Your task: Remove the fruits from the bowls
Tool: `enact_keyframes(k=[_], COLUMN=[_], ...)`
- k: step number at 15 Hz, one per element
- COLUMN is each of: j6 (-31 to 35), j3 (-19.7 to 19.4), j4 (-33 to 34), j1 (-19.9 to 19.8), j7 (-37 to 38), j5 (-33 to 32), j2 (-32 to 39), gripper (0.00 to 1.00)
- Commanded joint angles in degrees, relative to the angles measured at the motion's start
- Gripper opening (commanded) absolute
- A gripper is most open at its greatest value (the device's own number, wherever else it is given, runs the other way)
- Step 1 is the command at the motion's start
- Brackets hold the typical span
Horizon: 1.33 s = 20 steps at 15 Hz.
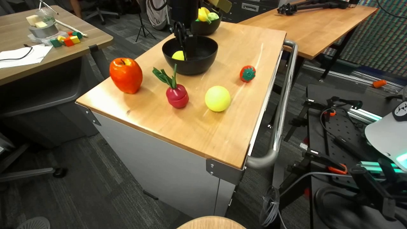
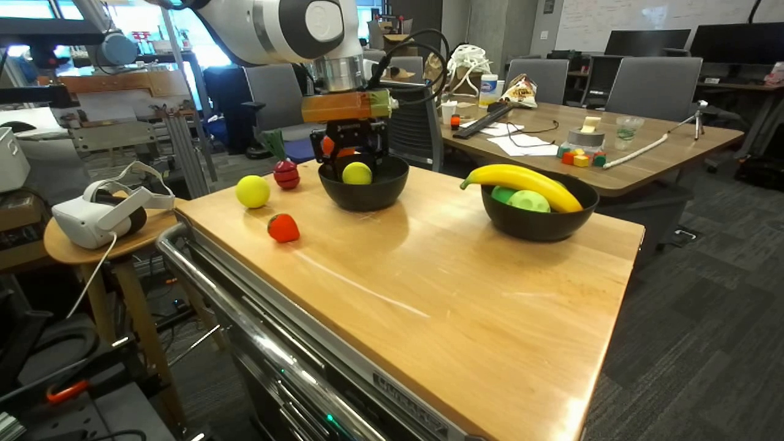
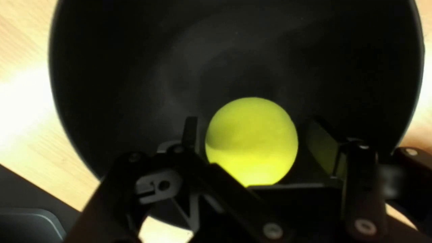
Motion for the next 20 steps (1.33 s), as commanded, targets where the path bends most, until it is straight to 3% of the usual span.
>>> enact_keyframes(k=[1, 4, 7, 10, 15, 20], j6=[-2.46, -3.03, -2.01, -2.26, -9.89, -11.59], j3=[0.75, 0.99, 1.0, 1.27, 1.48, 1.05], j4=[2.97, 2.53, 1.23, -0.18, -4.05, -14.8], j1=[-0.84, -1.28, -1.53, -1.93, -0.82, 2.03], j7=[0.17, 0.08, -0.1, -1.03, -5.18, -4.05], j5=[-0.02, 0.75, 0.6, 1.37, 0.93, 1.05], j2=[2.07, 1.16, -1.13, -5.07, -17.0, -31.0], gripper=[0.54, 0.32, 0.25, 0.24, 0.24, 0.24])
